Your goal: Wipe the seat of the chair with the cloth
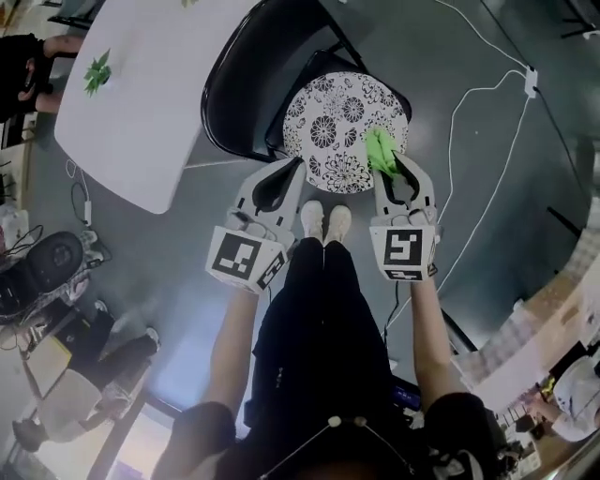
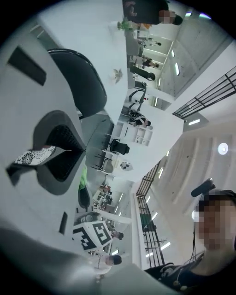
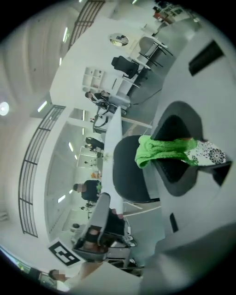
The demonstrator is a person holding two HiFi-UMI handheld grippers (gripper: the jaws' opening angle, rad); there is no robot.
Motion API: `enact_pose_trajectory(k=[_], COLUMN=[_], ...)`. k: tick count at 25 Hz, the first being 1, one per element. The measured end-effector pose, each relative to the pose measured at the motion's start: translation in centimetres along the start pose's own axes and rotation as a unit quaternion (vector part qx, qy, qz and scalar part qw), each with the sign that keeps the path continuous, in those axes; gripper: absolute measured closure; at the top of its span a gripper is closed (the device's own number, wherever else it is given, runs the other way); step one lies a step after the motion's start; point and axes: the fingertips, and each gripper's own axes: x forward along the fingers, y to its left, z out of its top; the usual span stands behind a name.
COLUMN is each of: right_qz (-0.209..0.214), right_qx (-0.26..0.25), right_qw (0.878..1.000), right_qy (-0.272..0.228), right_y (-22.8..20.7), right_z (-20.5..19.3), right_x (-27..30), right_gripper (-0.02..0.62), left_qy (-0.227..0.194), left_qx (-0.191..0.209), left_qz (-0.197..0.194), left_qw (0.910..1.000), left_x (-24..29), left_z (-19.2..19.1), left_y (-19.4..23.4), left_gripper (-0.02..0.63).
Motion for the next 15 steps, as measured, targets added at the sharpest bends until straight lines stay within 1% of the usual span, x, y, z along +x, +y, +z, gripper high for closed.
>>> enact_pose_trajectory(k=[3, 7, 10, 15], right_qz=[-0.018, -0.028, -0.040, -0.054], right_qx=[0.029, 0.085, 0.095, 0.092], right_qw=[0.997, 0.984, 0.975, 0.963], right_qy=[-0.065, -0.151, -0.197, -0.247], right_y=[-1.0, -1.6, -2.0, -1.4], right_z=[5.9, 12.7, 16.5, 20.5], right_x=[-4.5, -10.5, -14.8, -20.1], right_gripper=[0.505, 0.505, 0.505, 0.506], left_qy=[-0.009, -0.036, -0.064, -0.118], left_qx=[0.019, 0.049, 0.085, 0.129], left_qz=[-0.013, -0.021, -0.026, -0.019], left_qw=[0.9997, 0.9979, 0.9939, 0.9844], left_x=[-1.3, -3.2, -5.0, -8.8], left_z=[4.1, 9.6, 13.6, 18.8], left_y=[-2.4, -5.5, -8.0, -11.2], left_gripper=[0.600, 0.600, 0.600, 0.600])
